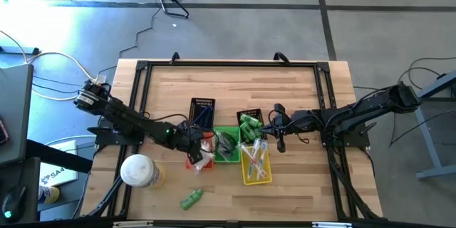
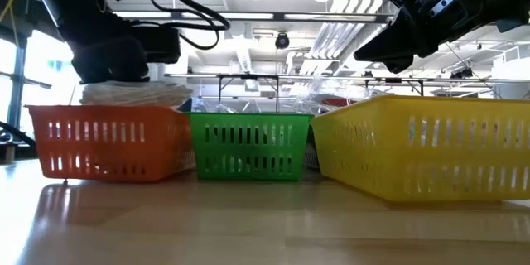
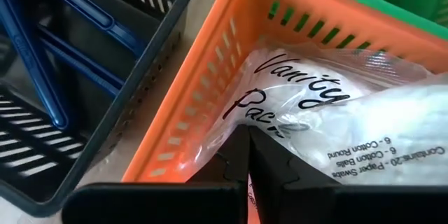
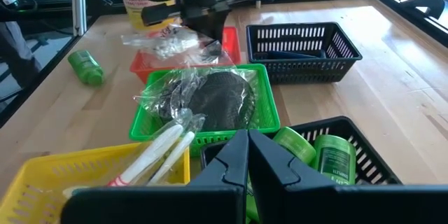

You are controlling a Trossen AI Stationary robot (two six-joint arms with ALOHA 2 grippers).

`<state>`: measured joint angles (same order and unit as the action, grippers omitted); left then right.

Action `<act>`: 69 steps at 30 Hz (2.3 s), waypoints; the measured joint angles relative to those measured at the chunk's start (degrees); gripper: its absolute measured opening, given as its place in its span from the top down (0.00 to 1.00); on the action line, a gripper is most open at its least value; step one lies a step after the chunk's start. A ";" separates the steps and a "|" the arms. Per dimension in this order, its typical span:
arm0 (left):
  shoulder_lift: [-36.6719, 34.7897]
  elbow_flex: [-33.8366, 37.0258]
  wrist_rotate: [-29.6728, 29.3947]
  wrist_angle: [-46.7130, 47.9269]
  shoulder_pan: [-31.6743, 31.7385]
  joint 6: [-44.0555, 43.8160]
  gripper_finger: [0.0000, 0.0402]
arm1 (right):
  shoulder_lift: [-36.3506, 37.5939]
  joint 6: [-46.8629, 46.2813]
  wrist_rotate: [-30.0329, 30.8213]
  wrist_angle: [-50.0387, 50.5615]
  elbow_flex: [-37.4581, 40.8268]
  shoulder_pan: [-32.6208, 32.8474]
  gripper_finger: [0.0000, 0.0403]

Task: Pick & Place Travel size toiletries
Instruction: Adjust the orange bin on the table, then put the green shampoo into the right black bin

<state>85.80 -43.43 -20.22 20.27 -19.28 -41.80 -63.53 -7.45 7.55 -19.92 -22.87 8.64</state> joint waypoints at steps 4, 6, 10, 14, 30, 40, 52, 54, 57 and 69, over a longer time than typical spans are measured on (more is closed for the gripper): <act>-1.53 0.08 -0.07 0.44 -0.23 0.02 1.00 | 0.00 0.00 0.00 0.00 0.00 0.00 0.99; -3.29 0.08 -0.09 0.83 -0.68 0.02 1.00 | 0.00 -0.01 0.00 0.00 0.00 0.00 0.99; -7.87 0.03 -1.39 2.67 -1.12 0.19 1.00 | 0.00 0.01 0.00 0.02 0.00 0.00 0.99; -12.00 0.04 -2.63 4.11 -1.05 1.83 1.00 | 0.00 0.01 0.00 0.02 0.00 -0.02 0.99; -20.13 -0.01 -1.95 3.74 -7.07 10.09 1.00 | 0.00 -2.45 2.74 -0.58 0.00 -0.02 0.99; -20.11 -0.01 -1.76 3.88 -14.07 4.90 1.00 | 0.00 -3.46 4.50 -4.80 0.00 0.00 0.99; -20.08 -0.01 -1.82 3.87 -17.60 -3.55 1.00 | 0.00 -3.33 4.52 -6.94 0.00 -0.02 0.99; -20.06 -0.01 -1.84 3.64 -17.49 -4.62 1.00 | 0.00 -3.23 4.52 -7.37 0.00 -0.02 0.99; -20.06 -0.01 -2.64 2.99 -17.49 -5.23 1.00 | 0.00 -2.54 4.52 -7.81 0.00 -0.02 0.99; -16.68 -0.79 -3.94 -3.68 -17.47 -5.01 1.00 | 0.00 -1.28 4.50 -7.80 0.00 -0.02 0.99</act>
<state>69.12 -44.23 -24.16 16.59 -36.75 -46.81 -63.53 -8.73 12.05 -27.73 -22.87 8.62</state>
